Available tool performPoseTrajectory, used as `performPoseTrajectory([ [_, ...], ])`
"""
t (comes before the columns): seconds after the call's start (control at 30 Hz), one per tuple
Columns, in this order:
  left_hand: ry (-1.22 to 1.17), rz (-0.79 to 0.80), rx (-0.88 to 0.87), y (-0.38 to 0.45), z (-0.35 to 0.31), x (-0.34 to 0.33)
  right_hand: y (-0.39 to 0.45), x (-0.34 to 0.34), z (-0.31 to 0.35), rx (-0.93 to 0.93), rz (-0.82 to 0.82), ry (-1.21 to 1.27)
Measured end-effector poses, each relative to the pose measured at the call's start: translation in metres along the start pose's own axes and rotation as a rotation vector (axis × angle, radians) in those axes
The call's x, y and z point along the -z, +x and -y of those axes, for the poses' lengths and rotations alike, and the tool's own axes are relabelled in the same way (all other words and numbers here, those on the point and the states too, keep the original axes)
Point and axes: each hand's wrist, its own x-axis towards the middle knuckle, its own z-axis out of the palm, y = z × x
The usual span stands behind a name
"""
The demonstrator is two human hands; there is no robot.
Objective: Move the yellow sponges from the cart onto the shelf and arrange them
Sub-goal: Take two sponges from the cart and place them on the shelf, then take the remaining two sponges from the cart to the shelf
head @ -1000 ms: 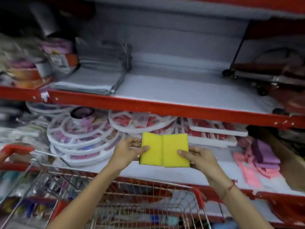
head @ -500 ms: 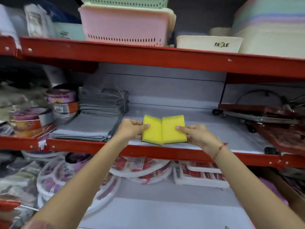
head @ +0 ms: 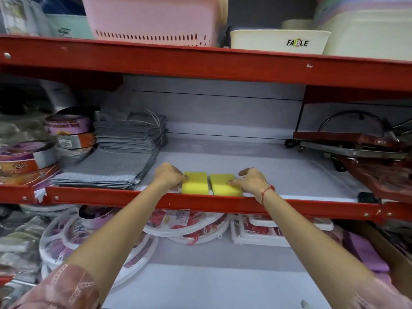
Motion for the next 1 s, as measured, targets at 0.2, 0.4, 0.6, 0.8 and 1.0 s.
performPoseTrajectory([
  [0.2, -0.146, -0.251, -0.355, -0.049, 0.011, -0.002, -0.050, -0.011, -0.004, 0.296, -0.301, 0.153],
  [0.4, -0.417, -0.218, -0.404, -0.117, 0.075, -0.032, -0.141, -0.055, -0.048, 0.453, -0.372, 0.369],
  [0.6, -0.341, -0.114, -0.151, -0.161, 0.175, -0.083, -0.197, -0.135, -0.131, 0.218, -0.170, 0.336],
  [0.8, -0.252, -0.047, 0.179, -0.208, 0.285, -0.127, -0.240, -0.209, -0.226, -0.017, 0.115, 0.127],
  [1.0, -0.141, 0.060, 0.617, -0.247, 0.408, -0.166, -0.268, -0.277, -0.313, -0.267, 0.448, -0.052],
])
